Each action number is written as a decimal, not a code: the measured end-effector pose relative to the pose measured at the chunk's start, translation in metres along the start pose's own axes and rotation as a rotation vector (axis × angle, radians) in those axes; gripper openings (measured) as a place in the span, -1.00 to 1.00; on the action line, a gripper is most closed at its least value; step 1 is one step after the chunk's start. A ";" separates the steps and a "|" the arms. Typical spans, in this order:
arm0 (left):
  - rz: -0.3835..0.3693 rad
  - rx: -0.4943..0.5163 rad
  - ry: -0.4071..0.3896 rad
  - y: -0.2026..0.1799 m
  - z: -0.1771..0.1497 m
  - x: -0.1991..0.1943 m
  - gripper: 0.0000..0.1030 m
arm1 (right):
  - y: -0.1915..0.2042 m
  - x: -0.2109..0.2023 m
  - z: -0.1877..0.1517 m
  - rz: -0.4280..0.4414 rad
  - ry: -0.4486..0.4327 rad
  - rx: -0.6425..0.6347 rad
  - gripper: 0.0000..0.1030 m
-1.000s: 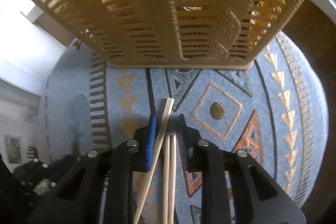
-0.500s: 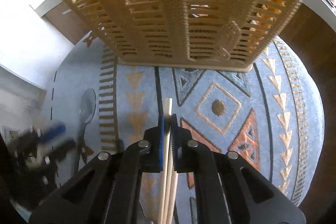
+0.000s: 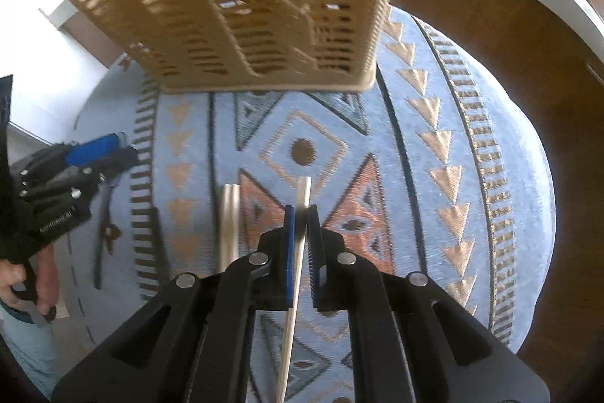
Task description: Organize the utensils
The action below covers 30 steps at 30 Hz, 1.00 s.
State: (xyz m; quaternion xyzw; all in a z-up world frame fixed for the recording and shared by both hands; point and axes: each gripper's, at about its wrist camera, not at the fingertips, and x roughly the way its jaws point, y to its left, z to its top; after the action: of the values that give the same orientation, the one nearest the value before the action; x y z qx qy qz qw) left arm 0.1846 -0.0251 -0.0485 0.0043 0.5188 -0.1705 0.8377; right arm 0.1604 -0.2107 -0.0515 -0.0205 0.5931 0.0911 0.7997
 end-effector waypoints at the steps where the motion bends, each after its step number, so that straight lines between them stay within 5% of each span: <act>1: 0.021 0.015 -0.004 -0.001 0.001 0.002 -0.42 | -0.003 0.003 0.000 0.006 0.010 0.006 -0.90; 12: -0.050 -0.020 -0.037 0.013 -0.002 -0.003 -0.43 | -0.025 0.007 -0.006 0.093 0.092 0.061 -0.71; 19: -0.083 -0.025 -0.025 0.016 -0.003 -0.005 -0.43 | -0.028 -0.001 -0.010 0.074 0.100 0.049 -0.26; 23: -0.085 -0.012 -0.036 0.014 -0.003 -0.010 -0.43 | -0.007 0.001 -0.016 -0.018 0.085 -0.027 -0.29; 26: -0.083 0.000 -0.047 0.009 -0.005 -0.015 -0.43 | 0.010 0.000 -0.023 -0.116 0.063 -0.108 -0.55; 28: -0.078 0.008 -0.068 0.006 -0.007 -0.019 -0.43 | 0.016 -0.001 -0.026 -0.092 0.067 -0.113 -0.85; 30: -0.085 0.009 -0.100 0.004 -0.009 -0.024 -0.43 | 0.017 -0.003 -0.027 -0.080 0.062 -0.113 -0.90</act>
State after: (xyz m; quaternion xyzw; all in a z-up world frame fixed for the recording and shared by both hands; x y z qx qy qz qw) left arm 0.1680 -0.0125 -0.0325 -0.0225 0.4754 -0.2085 0.8544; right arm 0.1316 -0.1976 -0.0555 -0.0919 0.6104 0.0917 0.7814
